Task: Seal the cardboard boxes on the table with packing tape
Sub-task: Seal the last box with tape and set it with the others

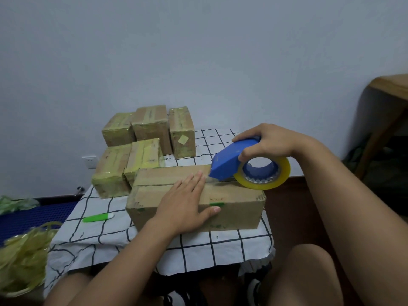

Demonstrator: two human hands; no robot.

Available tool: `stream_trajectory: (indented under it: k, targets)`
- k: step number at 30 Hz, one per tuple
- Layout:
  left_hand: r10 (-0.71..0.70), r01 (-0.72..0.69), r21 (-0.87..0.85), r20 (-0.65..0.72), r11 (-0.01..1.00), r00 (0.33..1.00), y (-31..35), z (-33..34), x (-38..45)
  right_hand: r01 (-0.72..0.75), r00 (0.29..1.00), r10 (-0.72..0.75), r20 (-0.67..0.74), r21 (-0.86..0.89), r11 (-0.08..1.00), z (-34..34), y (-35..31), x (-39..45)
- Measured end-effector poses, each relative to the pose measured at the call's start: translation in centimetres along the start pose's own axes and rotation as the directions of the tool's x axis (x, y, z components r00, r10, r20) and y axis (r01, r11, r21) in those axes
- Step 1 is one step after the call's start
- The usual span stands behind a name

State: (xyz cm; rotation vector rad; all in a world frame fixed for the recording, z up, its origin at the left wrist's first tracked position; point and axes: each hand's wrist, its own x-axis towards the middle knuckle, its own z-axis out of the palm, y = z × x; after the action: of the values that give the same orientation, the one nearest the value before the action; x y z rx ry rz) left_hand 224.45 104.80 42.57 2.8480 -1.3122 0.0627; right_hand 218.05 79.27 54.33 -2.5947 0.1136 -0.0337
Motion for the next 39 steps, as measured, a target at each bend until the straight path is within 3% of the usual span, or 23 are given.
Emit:
stream_trajectory:
  k: [4, 9, 24, 29, 39]
  targets:
    - [0.002, -0.002, 0.005, 0.009, 1.000, 1.000, 1.3, -0.1, 0.2, 0.002, 1.000, -0.002, -0.012, -0.008, 1.000, 0.0, -0.2, 0.0]
    - [-0.035, 0.026, -0.069, -0.136, 0.997, 0.990, 3.5, 0.2, 1.1, 0.000, 1.000, 0.000, -0.020, 0.002, 1.000, 0.1, -0.1, 0.1]
    - [-0.132, 0.130, -0.049, -0.061, 0.990, 0.989, 4.5, 0.6, 1.3, -0.003, 0.999, 0.003, 0.042, 0.006, 1.000, -2.0, 2.6, -1.3]
    - [-0.115, 0.113, -0.046, -0.047, 0.993, 0.992, 4.6, 0.4, 1.2, -0.076, 0.997, 0.074, 0.028, 0.096, 0.992, -1.8, 5.6, -3.1]
    - [-0.011, 0.011, -0.009, -0.068, 1.000, 0.998, 4.4, 0.6, 1.5, -0.034, 0.999, 0.034, 0.009, 0.102, 0.994, -1.1, 6.2, -3.5]
